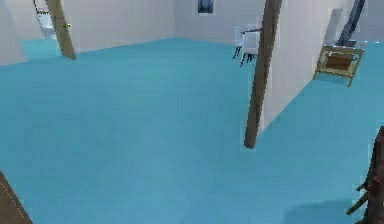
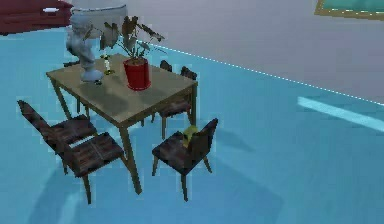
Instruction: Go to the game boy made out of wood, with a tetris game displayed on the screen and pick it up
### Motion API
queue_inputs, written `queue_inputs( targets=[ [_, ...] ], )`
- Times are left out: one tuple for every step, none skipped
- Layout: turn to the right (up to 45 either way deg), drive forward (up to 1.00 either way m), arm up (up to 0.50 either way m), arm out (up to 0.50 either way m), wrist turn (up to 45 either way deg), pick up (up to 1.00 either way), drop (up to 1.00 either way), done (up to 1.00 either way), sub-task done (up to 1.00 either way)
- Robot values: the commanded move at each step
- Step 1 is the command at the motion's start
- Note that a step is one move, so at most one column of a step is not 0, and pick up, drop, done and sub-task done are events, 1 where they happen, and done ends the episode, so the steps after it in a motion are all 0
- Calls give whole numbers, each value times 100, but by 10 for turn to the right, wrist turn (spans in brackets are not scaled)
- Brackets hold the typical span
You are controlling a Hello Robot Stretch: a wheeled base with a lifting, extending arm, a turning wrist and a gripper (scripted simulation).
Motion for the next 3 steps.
queue_inputs(
  targets=[
    [0,60,0,0,0,0,0,0,0],
    [-390,0,0,0,0,0,0,0,0],
    [0,100,0,0,0,0,0,0,0]
  ],
)
